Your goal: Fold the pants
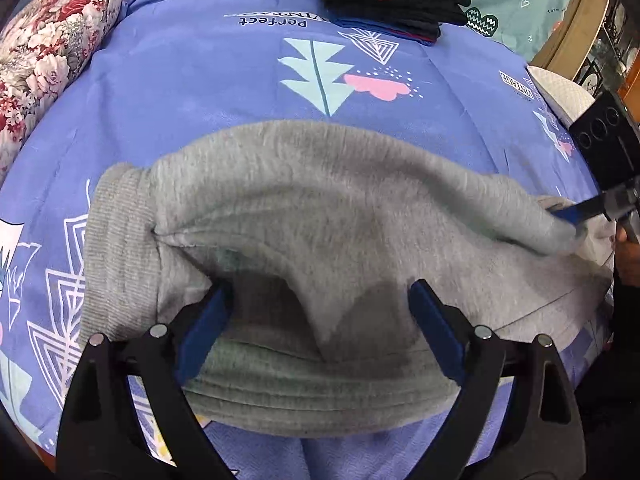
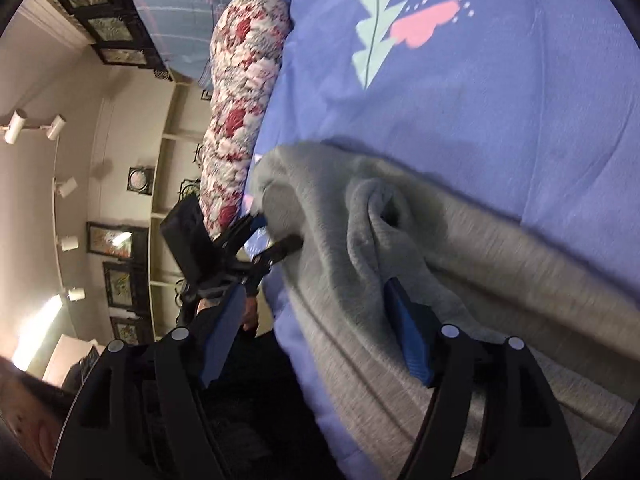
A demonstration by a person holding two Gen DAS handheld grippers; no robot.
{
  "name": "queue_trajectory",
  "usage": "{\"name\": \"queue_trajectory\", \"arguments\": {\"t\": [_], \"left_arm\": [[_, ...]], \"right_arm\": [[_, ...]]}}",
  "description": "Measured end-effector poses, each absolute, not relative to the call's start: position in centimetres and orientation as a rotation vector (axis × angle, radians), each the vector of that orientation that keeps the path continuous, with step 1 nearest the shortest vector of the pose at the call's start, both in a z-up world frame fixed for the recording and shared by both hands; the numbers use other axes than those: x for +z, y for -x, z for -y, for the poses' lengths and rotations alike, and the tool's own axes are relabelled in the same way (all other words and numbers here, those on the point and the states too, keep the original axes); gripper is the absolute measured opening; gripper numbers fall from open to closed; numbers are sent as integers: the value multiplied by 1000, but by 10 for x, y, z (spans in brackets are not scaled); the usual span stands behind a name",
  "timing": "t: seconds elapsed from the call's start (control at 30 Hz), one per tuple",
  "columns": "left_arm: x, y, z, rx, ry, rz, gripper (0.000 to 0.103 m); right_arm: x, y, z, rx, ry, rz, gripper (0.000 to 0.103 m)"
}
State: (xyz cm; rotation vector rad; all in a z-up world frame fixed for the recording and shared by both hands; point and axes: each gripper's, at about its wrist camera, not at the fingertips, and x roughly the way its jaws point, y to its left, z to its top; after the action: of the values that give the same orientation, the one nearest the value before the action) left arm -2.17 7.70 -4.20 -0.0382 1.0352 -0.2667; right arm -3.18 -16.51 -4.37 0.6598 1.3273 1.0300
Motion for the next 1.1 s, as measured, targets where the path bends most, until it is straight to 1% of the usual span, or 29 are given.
{"name": "queue_trajectory", "arguments": {"t": [0.2,0.37,0.5,0.6,0.67,0.7,0.73,0.77,0.8,0.9,1.07,1.1], "left_arm": [[-43,25,-79,-274,43,-1021,92],[-44,29,-78,-272,43,-1007,92],[-44,32,-79,-273,50,-999,92],[-44,34,-78,-270,51,-992,92],[-44,36,-79,-271,53,-987,92],[-44,37,-80,-275,53,-985,92],[-44,37,-80,-280,53,-983,92],[-44,38,-81,-287,53,-982,92],[-45,39,-82,-290,53,-982,92],[-44,40,-82,-295,46,-983,92],[-43,43,-84,-295,52,-980,92],[-42,43,-84,-296,54,-979,92]], "right_arm": [[-40,40,176,985,-624,-1341,73],[-50,15,177,893,-627,-1326,73],[-70,-17,140,962,-643,-1417,73],[-72,-34,111,1020,-646,-1426,73],[-71,-41,110,1009,-684,-1377,67],[-69,-44,114,1010,-719,-1335,55],[-66,-46,121,1008,-741,-1294,39],[-65,-46,127,1012,-759,-1266,29],[-61,-45,133,1023,-772,-1232,12],[-51,-43,148,973,-757,-1143,11],[-44,-43,141,906,-638,-1194,10],[-42,-43,138,907,-603,-1210,14]]}}
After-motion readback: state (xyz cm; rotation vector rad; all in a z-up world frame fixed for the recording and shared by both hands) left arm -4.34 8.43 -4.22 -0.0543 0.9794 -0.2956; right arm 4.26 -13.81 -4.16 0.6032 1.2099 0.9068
